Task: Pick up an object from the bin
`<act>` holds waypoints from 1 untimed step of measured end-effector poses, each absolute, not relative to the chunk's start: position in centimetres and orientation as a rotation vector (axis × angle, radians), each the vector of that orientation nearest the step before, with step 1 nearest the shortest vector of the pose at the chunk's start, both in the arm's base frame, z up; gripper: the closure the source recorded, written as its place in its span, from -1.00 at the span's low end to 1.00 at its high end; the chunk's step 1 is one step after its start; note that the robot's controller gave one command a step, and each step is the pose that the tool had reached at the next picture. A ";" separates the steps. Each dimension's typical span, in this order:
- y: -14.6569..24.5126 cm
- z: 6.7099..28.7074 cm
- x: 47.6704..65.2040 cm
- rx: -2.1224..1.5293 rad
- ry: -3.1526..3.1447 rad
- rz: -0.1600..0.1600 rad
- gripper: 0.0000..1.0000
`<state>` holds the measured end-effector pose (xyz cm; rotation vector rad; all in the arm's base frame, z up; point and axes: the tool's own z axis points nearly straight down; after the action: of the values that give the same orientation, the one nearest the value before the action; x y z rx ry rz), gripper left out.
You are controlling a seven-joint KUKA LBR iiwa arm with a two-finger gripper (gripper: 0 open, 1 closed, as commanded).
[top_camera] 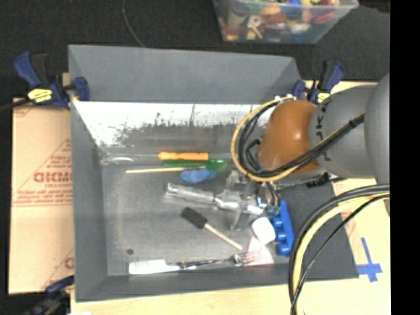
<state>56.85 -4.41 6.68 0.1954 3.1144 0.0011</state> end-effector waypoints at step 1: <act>-4.1 7.1 56.8 0.256 3.108 0.006 -1.00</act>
Offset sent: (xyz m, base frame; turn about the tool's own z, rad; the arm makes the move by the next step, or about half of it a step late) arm -0.0002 0.0007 0.0010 0.0081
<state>56.78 -4.11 7.14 0.2562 3.1080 0.0058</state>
